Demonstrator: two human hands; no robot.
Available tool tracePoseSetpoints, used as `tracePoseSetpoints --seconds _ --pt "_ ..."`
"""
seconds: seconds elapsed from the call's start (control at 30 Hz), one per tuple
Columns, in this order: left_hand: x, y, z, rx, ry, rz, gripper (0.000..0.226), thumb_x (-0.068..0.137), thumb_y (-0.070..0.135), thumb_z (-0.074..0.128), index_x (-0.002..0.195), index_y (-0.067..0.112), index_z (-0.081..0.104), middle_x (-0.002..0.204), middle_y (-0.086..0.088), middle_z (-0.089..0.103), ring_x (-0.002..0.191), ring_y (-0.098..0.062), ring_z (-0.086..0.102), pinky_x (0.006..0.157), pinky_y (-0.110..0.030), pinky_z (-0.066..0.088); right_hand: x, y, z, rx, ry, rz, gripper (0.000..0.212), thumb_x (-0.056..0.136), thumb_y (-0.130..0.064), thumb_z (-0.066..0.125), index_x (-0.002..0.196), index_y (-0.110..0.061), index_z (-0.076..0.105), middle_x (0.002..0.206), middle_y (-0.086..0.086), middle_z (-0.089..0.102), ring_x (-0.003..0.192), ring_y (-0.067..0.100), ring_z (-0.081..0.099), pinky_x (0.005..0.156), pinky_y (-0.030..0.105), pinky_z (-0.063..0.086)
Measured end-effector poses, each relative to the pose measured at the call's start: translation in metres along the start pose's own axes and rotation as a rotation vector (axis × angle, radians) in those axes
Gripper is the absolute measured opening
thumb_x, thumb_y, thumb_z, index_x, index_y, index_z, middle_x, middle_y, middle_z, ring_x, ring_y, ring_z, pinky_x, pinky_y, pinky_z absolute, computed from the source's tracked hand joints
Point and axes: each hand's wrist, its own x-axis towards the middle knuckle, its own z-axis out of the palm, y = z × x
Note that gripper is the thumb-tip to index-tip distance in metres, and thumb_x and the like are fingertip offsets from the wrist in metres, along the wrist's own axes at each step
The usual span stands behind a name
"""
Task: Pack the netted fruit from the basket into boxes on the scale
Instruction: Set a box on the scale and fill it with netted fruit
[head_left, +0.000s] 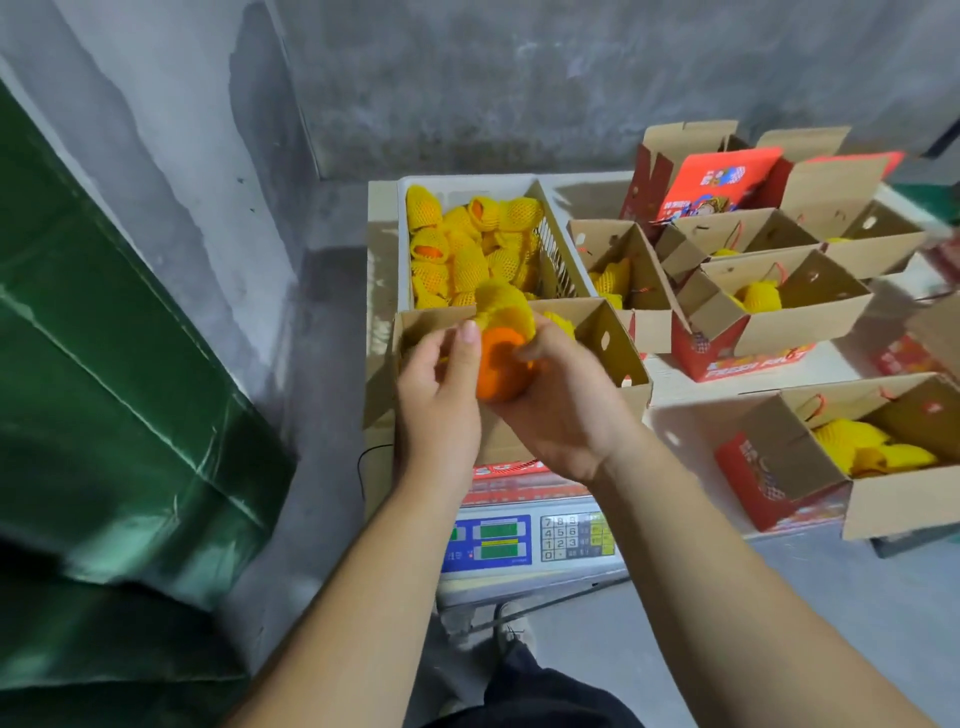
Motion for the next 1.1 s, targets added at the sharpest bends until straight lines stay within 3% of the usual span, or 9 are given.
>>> tracePoseSetpoints --seconds 0.17,0.3,0.47,0.53,0.67,0.8,0.93,1.03,1.1 --pt "0.013 0.006 0.002 -0.191 0.124 -0.175 0.018 0.097 0.054 0.067 0.098 0.040 0.078 0.103 0.015 0.079 0.101 -0.007 0.074 0.084 -0.031 0.059 -0.005 0.014 -0.014 -0.417 0.105 -0.133 0.060 0.079 -0.038 0.079 0.135 -0.027 0.062 0.128 0.005 0.068 0.121 0.028 0.066 0.102 0.049 0.056" --pt "0.015 0.002 -0.001 -0.127 0.178 -0.094 0.021 0.103 0.049 0.060 0.099 0.035 0.075 0.097 0.011 0.080 0.094 -0.010 0.076 0.075 -0.028 0.060 0.003 0.014 -0.014 -0.269 0.308 -0.194 0.061 0.079 -0.053 0.077 0.131 -0.025 0.063 0.122 0.001 0.070 0.115 0.023 0.068 0.089 0.041 0.062" --pt "0.000 -0.004 0.014 -0.006 0.128 0.109 0.017 0.104 0.045 0.057 0.100 0.035 0.070 0.099 0.007 0.077 0.095 -0.010 0.072 0.079 -0.032 0.062 0.011 0.017 0.002 -0.528 0.544 -0.428 0.070 0.078 -0.066 0.071 0.129 -0.023 0.051 0.124 -0.004 0.053 0.115 0.011 0.060 0.087 0.019 0.056" --pt "0.002 -0.004 0.015 -0.015 0.170 0.124 0.017 0.105 0.044 0.056 0.101 0.034 0.068 0.100 0.007 0.076 0.096 -0.010 0.072 0.081 -0.034 0.061 0.011 0.019 0.004 -0.675 0.502 -0.482 0.067 0.081 -0.061 0.071 0.129 -0.024 0.043 0.129 0.000 0.045 0.119 0.012 0.055 0.091 0.018 0.052" --pt "0.022 0.005 0.010 -0.093 0.186 0.065 0.027 0.101 0.056 0.052 0.105 0.035 0.069 0.103 0.007 0.075 0.099 -0.011 0.072 0.083 -0.035 0.063 0.010 0.021 -0.002 -0.498 0.236 -0.317 0.066 0.084 -0.039 0.079 0.133 -0.033 0.035 0.129 -0.001 0.053 0.112 0.014 0.065 0.084 0.028 0.060" --pt "0.025 0.008 0.013 -0.047 0.155 0.140 0.021 0.096 0.063 0.053 0.096 0.049 0.070 0.095 0.011 0.074 0.088 -0.007 0.069 0.071 -0.024 0.058 0.018 0.011 -0.007 -0.332 0.324 -0.186 0.076 0.071 -0.046 0.086 0.132 -0.033 0.042 0.132 0.006 0.058 0.119 0.027 0.064 0.097 0.050 0.060" --pt "0.023 0.008 0.019 -0.038 0.163 0.228 0.016 0.100 0.054 0.056 0.094 0.045 0.068 0.090 0.008 0.072 0.087 -0.013 0.068 0.071 -0.032 0.058 0.027 0.003 -0.013 -0.337 0.335 -0.128 0.077 0.058 -0.052 0.085 0.121 -0.032 0.046 0.124 0.008 0.060 0.115 0.029 0.065 0.092 0.056 0.061" --pt "0.023 0.010 0.022 0.033 0.112 0.322 0.013 0.101 0.045 0.057 0.093 0.042 0.066 0.088 0.008 0.070 0.087 -0.012 0.066 0.074 -0.032 0.056 0.031 0.001 -0.015 -0.376 0.384 -0.151 0.068 0.062 -0.049 0.085 0.117 -0.033 0.047 0.117 0.006 0.062 0.109 0.024 0.067 0.086 0.050 0.064" --pt "0.018 0.008 0.025 0.082 0.073 0.364 0.009 0.102 0.039 0.058 0.097 0.041 0.064 0.093 0.013 0.070 0.092 -0.010 0.066 0.079 -0.027 0.053 0.034 0.004 -0.016 -0.477 0.437 -0.277 0.062 0.068 -0.041 0.082 0.116 -0.032 0.044 0.111 0.003 0.063 0.099 0.011 0.068 0.077 0.031 0.063"
